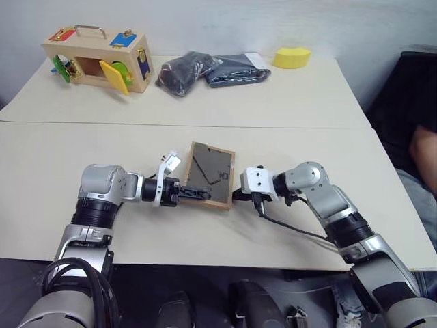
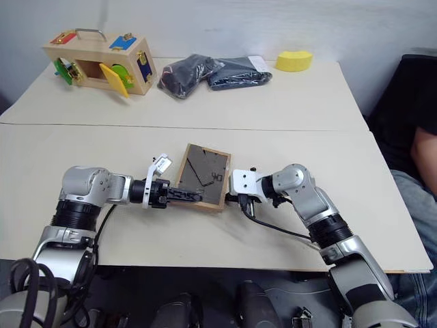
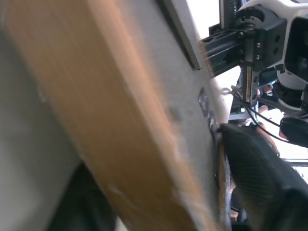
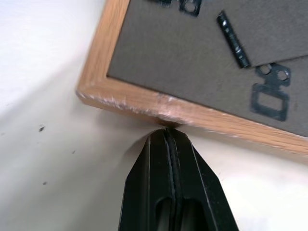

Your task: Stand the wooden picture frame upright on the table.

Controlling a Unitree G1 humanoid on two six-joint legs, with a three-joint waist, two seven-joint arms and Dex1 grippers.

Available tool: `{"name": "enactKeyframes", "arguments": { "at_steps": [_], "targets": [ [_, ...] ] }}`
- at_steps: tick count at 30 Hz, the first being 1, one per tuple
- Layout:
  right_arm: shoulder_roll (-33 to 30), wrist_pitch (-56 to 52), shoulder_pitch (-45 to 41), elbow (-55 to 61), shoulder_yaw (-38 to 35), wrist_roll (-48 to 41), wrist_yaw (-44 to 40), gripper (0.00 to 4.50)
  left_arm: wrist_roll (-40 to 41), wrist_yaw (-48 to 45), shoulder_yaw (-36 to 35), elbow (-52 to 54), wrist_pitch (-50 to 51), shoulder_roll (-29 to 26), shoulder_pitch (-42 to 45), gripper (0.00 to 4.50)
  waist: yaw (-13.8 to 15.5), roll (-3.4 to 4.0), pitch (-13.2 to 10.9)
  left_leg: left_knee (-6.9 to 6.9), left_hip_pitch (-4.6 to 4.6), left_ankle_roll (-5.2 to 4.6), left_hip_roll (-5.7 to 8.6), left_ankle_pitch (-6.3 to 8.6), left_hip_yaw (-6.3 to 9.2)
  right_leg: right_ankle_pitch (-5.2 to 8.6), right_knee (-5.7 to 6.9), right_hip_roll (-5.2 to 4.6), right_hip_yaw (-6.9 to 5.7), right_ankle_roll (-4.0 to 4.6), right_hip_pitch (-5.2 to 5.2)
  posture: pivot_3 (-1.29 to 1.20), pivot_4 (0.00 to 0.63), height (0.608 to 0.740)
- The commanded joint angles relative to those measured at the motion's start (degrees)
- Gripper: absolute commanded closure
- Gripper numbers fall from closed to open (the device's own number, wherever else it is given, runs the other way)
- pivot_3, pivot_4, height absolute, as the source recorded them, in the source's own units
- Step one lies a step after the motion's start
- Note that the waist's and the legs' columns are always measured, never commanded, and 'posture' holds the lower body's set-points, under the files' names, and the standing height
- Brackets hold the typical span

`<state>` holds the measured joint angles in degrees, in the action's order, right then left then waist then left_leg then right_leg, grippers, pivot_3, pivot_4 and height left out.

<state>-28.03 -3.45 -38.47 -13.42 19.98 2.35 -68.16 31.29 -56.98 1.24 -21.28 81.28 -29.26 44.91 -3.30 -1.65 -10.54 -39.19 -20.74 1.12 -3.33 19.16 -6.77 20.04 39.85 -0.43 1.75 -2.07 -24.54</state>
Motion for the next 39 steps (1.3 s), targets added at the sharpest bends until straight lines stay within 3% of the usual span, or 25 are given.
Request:
{"name": "enactKeyframes", "arguments": {
  "at_steps": [1, 2, 7, 14, 20, 27, 32, 36, 39],
  "targets": [
    [-2.94, -6.20, 2.10, 8.00, -4.23, -4.88, -1.13, 4.12, 1.98, 0.80, -3.28, 0.06, 0.06, -0.61, 2.14, 3.02, 0.02, 0.00, 0.00, 0.00, -0.01, 0.01, 0.00, 0.00, 0.00, 0.00, 0.00, 0.00, 0.00, 0.00, -0.01, 0.00, 0.150, 0.740],
    [-4.10, -8.55, 2.71, 10.08, -5.38, -6.57, -1.82, 3.89, 2.48, 0.87, -3.59, 0.47, 0.23, -0.77, 2.07, 3.21, 0.00, 0.01, -0.01, -0.01, -0.01, 0.01, 0.00, 0.00, 0.00, 0.00, 0.00, 0.00, 0.00, 0.00, 0.00, 0.00, 0.150, 0.740],
    [-6.83, -25.07, 1.49, 19.44, -14.09, -18.78, -1.15, 2.21, 5.43, 0.72, -5.18, 5.99, 1.70, -1.71, 0.20, 3.21, -0.08, 0.02, -0.02, 0.02, -0.02, 0.02, -0.01, 0.00, 0.00, 0.00, 0.01, 0.01, 0.03, 0.00, -0.03, 0.00, 0.150, 0.740],
    [-1.02, -33.24, -5.18, 18.46, -15.32, -23.60, 5.80, 0.00, 9.24, 0.71, -4.78, 13.91, 2.50, -2.11, -0.99, 3.21, 0.04, 0.03, -0.03, 0.03, -0.02, 0.04, -0.02, -0.01, 0.01, 0.00, -0.02, 0.02, 0.02, 0.00, -0.04, 0.00, 0.150, 0.740],
    [4.78, -31.52, -7.14, 15.62, -11.62, -22.84, 8.72, 0.00, 10.03, 0.40, -2.77, 15.48, 1.07, -2.27, -0.62, 3.21, -0.08, 0.03, -0.03, -0.01, -0.32, 0.03, 0.01, -0.01, 0.03, 0.00, 0.00, 0.01, 0.01, 0.00, -0.33, 0.00, 0.150, 0.740],
    [6.01, -40.14, -7.42, 23.60, -15.59, -32.77, 9.93, 0.00, 8.25, 0.63, -0.26, 13.50, -1.91, -4.37, -0.82, 3.21, -0.07, 0.03, -0.03, -0.03, -0.57, 0.05, 0.00, -0.03, 0.02, 0.00, 0.10, 0.00, 0.04, 0.00, -0.64, 0.00, 0.150, 0.740],
    [-2.92, -35.28, -4.88, 23.26, -14.62, -25.09, 11.88, 0.00, 9.88, 0.87, -1.89, 13.95, -1.55, -4.56, -0.83, 3.21, 0.08, 0.03, -0.03, -0.04, -0.59, 0.04, 0.02, -0.02, 0.02, 0.00, 0.05, -0.01, 0.05, 0.00, -0.62, 0.00, 0.150, 0.740],
    [-9.77, -30.47, -0.28, 23.38, -16.82, -24.57, 8.21, 0.00, 10.43, 0.96, -2.61, 14.69, -1.23, -4.94, -0.95, 3.21, 0.22, 0.02, -0.03, 0.03, -0.62, 0.03, 0.03, -0.02, 0.02, 0.00, -0.04, 0.01, 0.04, 0.00, -0.63, 0.00, 0.150, 0.740],
    [-14.15, -6.73, 6.56, 20.89, -17.62, -15.13, 8.60, 0.00, 11.11, 0.44, -2.94, 15.21, -0.67, -5.81, -1.06, 3.21, 0.25, 0.00, -0.05, 0.03, -0.65, 0.03, 0.04, -0.02, 0.02, 0.00, -0.05, 0.02, 0.05, 0.00, -0.64, 0.00, 0.150, 0.740]
  ]
}}
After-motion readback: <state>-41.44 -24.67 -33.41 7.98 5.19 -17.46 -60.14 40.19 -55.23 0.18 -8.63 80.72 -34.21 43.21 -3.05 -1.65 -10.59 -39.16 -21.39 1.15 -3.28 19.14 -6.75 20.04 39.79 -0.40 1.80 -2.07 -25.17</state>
